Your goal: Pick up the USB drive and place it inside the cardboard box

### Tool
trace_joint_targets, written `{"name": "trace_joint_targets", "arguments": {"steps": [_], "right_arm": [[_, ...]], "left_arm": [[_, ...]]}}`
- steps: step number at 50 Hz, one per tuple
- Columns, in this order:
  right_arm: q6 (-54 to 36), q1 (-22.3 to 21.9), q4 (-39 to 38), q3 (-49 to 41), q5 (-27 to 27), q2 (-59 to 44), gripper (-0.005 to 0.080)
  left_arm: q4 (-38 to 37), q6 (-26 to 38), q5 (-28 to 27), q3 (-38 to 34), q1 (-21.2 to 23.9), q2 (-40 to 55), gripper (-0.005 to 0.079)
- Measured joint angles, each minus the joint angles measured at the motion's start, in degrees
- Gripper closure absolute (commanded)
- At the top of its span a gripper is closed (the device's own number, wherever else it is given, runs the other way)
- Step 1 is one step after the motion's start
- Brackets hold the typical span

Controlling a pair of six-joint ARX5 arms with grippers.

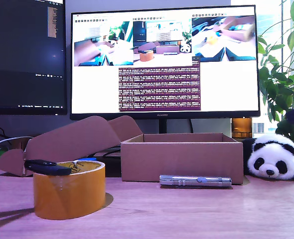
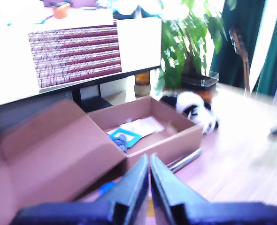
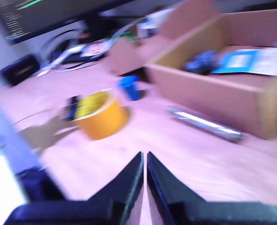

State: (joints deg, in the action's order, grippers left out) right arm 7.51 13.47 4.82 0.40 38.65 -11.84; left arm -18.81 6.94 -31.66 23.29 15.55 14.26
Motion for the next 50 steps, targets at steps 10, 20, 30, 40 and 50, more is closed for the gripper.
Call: {"name": "trace_joint_targets", "arguments": {"steps": [10,20,30,40,50], "right_arm": [[0.0,2.1,-0.9,0.0,0.0,0.0,0.0765],[0.0,4.2,-1.4,0.0,0.0,0.0,0.0765],[0.0,9.5,-1.5,0.0,-0.1,0.0,0.0765],[-0.5,16.9,-4.4,0.0,-3.6,0.0,0.0765],[-3.1,22.4,-3.0,0.0,-8.3,-1.3,0.0765]], "left_arm": [[-1.4,20.4,-3.9,0.3,1.8,2.3,0.0761],[-9.5,36.2,-3.1,2.8,3.6,10.4,0.0753],[-18.3,47.6,2.3,9.9,6.6,21.5,0.0753],[-26.3,55.7,8.8,18.9,11.8,33.4,0.0677],[-28.9,59.3,16.8,22.9,18.2,42.0,0.0433]]}}
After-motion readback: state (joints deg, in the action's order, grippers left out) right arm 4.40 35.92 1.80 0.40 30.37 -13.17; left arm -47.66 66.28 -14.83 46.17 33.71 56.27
